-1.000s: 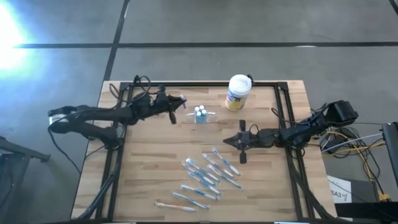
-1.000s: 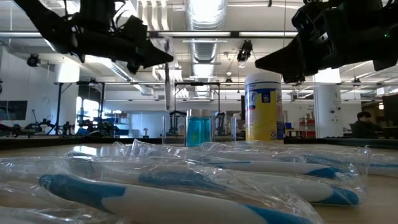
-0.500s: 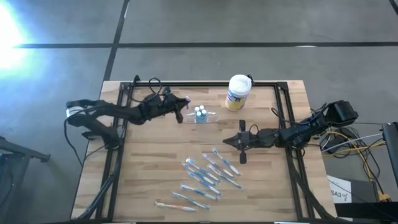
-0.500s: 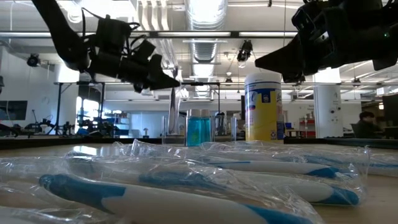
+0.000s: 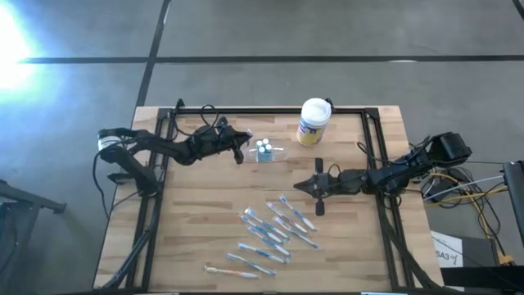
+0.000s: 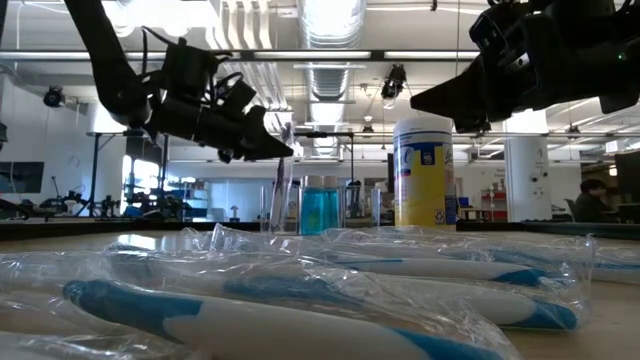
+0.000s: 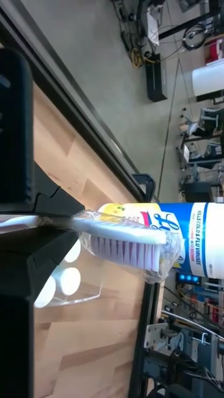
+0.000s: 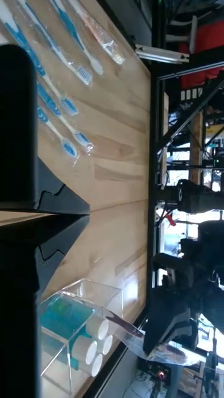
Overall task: Pick & Place toothbrushing station
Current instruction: Put the purple toothbrush into the left section of the transparent organizer, then put the blue toothbrush into the left section of the transparent organizer
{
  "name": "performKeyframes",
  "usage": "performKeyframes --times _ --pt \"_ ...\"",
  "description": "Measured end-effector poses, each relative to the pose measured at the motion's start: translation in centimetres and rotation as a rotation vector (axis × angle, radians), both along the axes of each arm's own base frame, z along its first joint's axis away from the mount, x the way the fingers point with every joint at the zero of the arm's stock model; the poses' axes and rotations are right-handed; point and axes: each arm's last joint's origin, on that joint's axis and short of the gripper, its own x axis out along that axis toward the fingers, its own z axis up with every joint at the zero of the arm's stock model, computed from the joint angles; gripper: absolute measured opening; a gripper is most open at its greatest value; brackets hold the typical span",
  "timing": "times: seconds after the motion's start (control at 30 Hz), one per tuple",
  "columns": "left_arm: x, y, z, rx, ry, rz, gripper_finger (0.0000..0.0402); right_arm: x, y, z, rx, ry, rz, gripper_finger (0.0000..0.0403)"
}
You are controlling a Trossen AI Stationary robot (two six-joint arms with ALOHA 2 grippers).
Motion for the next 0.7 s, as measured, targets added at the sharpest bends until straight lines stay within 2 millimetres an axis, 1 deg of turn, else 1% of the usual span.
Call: performKeyframes --times 0.17,0.23,0.37,0.57,0.7 --pt "0.0 0.0 0.0 -0.015 -0.004 0.004 0.0018 0.0 0.0 0.0 -0.005 0.000 0.001 0.0008" --pt "-0.1 0.1 0.0 -0.036 -0.011 0.024 0.0029 0.0 0.0 0.0 -0.007 0.000 0.001 0.0008" --pt "-0.3 0.0 -0.1 -0.058 0.013 0.028 0.0070 0.0 0.0 0.0 -0.027 0.002 0.003 0.0008" --pt "-0.6 -0.2 0.7 -0.057 0.010 0.029 0.0128 0.0 0.0 0.0 -0.027 0.001 0.003 0.0008" --pt "-1.0 -0.4 1.6 -0.052 -0.001 0.028 0.0165 0.0 0.0 0.0 -0.021 0.001 0.002 0.0008"
